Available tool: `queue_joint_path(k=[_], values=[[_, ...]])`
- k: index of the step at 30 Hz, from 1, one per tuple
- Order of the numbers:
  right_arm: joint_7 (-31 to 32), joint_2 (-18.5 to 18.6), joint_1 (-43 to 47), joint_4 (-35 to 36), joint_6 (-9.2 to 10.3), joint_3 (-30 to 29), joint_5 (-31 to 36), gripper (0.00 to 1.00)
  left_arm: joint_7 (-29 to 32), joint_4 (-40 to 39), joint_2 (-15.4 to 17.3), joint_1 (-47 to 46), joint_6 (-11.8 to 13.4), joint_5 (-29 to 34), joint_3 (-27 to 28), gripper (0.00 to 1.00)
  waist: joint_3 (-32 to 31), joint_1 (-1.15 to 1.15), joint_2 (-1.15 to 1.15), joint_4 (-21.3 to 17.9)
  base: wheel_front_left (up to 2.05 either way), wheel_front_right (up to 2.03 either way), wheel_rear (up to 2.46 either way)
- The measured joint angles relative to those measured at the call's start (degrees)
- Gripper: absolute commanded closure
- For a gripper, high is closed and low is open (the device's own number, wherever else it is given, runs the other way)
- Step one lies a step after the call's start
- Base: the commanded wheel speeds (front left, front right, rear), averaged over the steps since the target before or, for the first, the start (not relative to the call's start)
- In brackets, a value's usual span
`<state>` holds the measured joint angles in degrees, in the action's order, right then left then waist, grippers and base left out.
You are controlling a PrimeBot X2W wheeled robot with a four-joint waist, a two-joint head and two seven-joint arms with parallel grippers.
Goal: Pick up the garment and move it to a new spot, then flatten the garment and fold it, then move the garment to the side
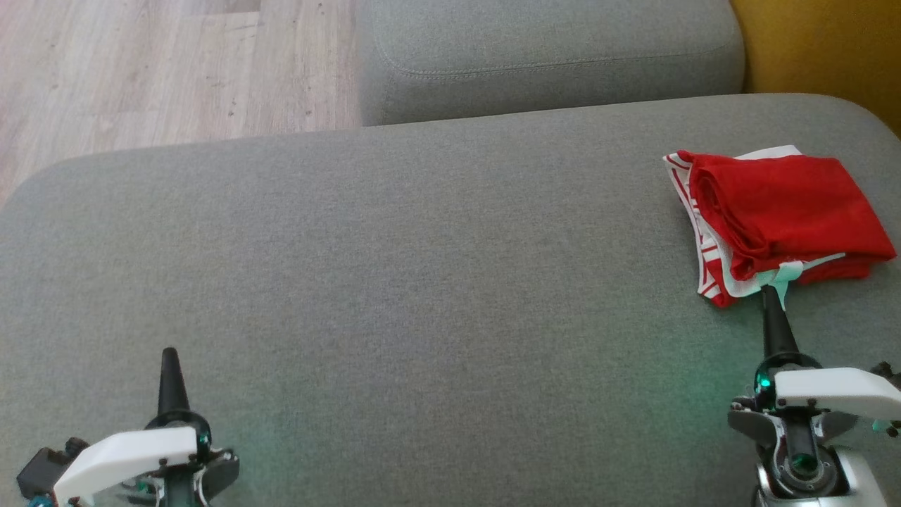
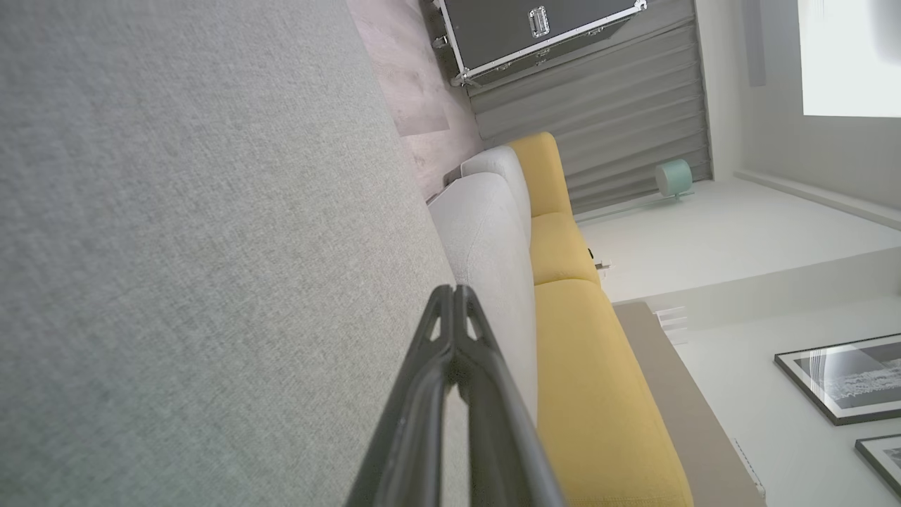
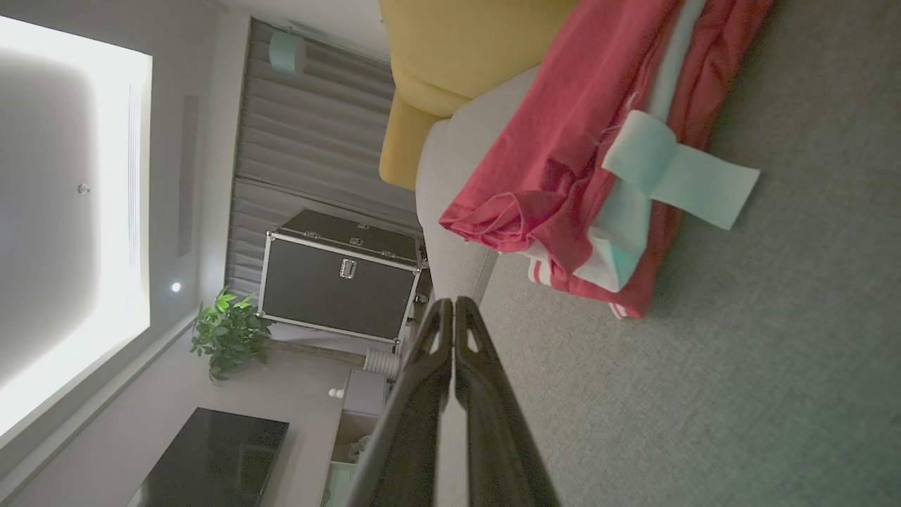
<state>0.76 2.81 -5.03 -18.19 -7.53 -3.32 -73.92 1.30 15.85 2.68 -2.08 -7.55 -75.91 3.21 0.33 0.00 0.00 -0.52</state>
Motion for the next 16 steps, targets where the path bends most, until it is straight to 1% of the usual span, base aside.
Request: queue_joint_path(k=[16], values=[[2.4,0.0,0.0,0.9,0.0,-1.7,-9.4,1.0,2.3,0.0,0.0,-0.1,0.0,-8.2,0.5,1.0,-0.1,0.0,0.0,0.3,0.0,0.0,0.0]])
